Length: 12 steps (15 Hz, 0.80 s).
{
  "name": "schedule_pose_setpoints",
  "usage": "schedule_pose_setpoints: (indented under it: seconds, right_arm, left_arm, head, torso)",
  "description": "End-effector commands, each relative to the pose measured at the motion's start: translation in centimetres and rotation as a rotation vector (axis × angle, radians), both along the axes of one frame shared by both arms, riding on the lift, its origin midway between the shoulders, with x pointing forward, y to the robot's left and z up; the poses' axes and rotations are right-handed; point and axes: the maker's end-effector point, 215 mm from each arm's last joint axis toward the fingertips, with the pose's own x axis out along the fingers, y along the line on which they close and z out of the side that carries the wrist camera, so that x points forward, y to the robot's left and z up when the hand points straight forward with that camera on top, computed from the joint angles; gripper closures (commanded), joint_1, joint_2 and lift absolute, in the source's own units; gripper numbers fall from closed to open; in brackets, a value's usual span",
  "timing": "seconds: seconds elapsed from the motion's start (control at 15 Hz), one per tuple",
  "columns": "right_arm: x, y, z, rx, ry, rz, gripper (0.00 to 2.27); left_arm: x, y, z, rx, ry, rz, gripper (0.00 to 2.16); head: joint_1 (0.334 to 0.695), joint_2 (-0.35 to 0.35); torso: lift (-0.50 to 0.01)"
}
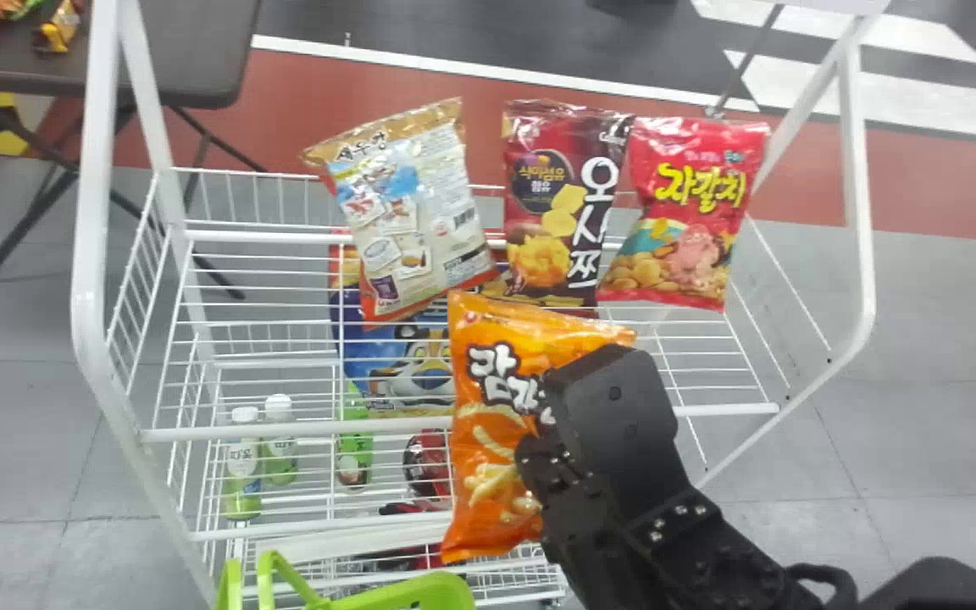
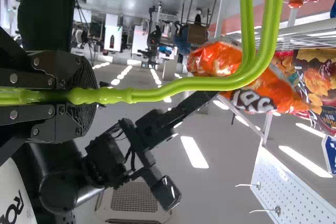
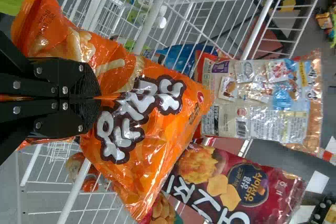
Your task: Hold basket handle with left hand then pick Gamjakkang with right hand and place into basket
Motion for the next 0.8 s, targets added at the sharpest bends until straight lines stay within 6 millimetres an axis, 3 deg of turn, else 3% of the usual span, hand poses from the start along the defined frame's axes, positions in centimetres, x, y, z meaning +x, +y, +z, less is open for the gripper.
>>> schedule_pose_setpoints:
  seconds: [0.0,0.33,0.73]
  right_arm:
    - [-0.9,1.2,0.6,0.036,0.007,0.036,2.24]
    - [-1.8,2.8,0.1,0.050,0.030,0.084,2.24]
    - [-2.0,3.9,-2.6,0.040,0.092,0.116,2.24]
  left_arm:
    - [-0.1,-0.2,0.0,-0.005,0.005,-0.003,2.15]
    - [0.3,-1.0,0.1,-0.003,-0.010,-0.021,2.15]
    - [1.4,-1.7,0.1,0.009,-0.036,-0.039,2.15]
  head:
    - [0.695,-0.235]
    - [0.695,-0.191]
    - [0.695,-0.182]
  torso:
    - [-0.017]
    - [-0.017]
    - [-0.017]
